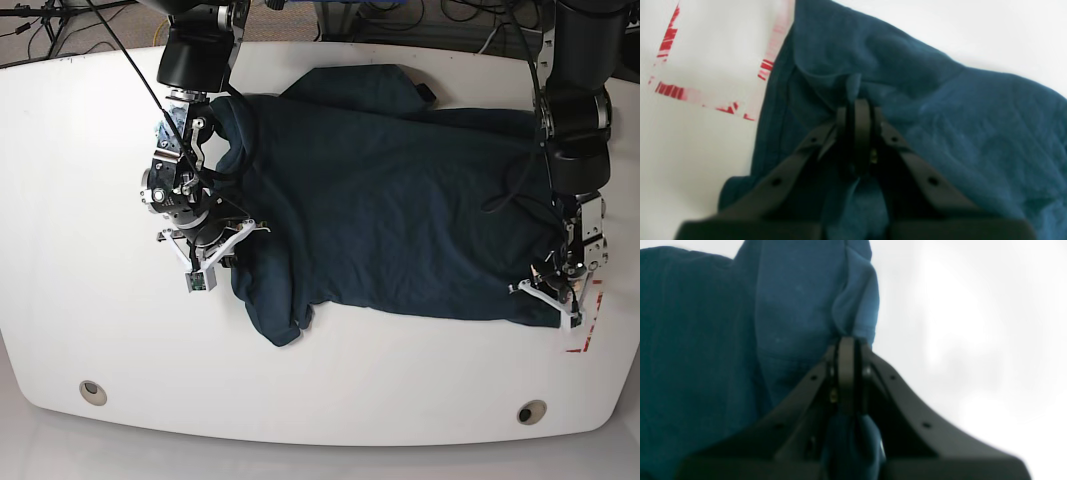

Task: Fold the T-shirt properly
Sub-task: 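Lift the shirt with both grippers and swing it across the table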

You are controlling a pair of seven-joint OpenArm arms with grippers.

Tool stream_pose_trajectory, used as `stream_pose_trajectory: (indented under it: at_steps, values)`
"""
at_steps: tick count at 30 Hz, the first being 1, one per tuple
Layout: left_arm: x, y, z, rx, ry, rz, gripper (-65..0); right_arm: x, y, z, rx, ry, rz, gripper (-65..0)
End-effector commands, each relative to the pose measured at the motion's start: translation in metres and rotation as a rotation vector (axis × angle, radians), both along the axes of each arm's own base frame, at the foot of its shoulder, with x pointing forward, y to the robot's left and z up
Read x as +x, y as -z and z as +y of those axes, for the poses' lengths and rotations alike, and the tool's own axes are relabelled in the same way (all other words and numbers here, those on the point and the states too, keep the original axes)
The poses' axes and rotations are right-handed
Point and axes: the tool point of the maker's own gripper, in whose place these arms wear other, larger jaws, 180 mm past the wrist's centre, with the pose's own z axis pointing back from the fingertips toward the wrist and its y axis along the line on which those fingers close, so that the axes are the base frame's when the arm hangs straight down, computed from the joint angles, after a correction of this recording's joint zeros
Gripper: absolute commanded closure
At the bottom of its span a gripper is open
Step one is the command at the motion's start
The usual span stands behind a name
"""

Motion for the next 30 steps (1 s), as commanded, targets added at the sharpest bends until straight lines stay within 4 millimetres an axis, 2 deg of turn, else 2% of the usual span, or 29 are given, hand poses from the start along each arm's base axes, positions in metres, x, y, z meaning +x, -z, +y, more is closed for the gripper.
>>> stream_pose_trajectory:
  at_steps: [1, 5, 9, 11, 15, 19, 23, 30]
  values:
    - [0.016, -0.026, 0.009, 0.012, -0.007, -0.068, 0.0, 0.014, -0.022, 0.0, 0.005, 0.002, -0.074, -0.3]
    - [0.017, -0.029, 0.009, 0.006, -0.009, -0.068, 0.0, 0.015, -0.033, -0.001, -0.003, 0.004, -0.104, -0.3]
    - [0.024, -0.058, 0.012, -0.055, -0.036, -0.132, 0.0, 0.01, -0.048, -0.005, -0.022, 0.009, -0.145, -0.3]
    - [0.022, -0.066, 0.011, -0.081, -0.039, -0.14, 0.0, 0.009, -0.06, -0.008, -0.035, 0.016, -0.178, -0.3]
    - [0.007, -0.084, 0.012, -0.059, -0.011, -0.142, 0.0, -0.001, -0.075, -0.014, -0.067, 0.027, -0.226, -0.2]
    - [-0.012, -0.1, -0.002, 0.002, 0.051, -0.169, 0.0, -0.011, -0.081, -0.018, -0.091, 0.027, -0.243, -0.2]
    - [-0.029, -0.125, -0.02, 0.046, 0.113, -0.235, 0.0, -0.019, -0.095, -0.026, -0.127, 0.025, -0.278, -0.2]
    - [-0.046, -0.167, -0.026, 0.083, 0.132, -0.328, 0.0, -0.019, -0.126, -0.036, -0.191, 0.018, -0.359, -0.2]
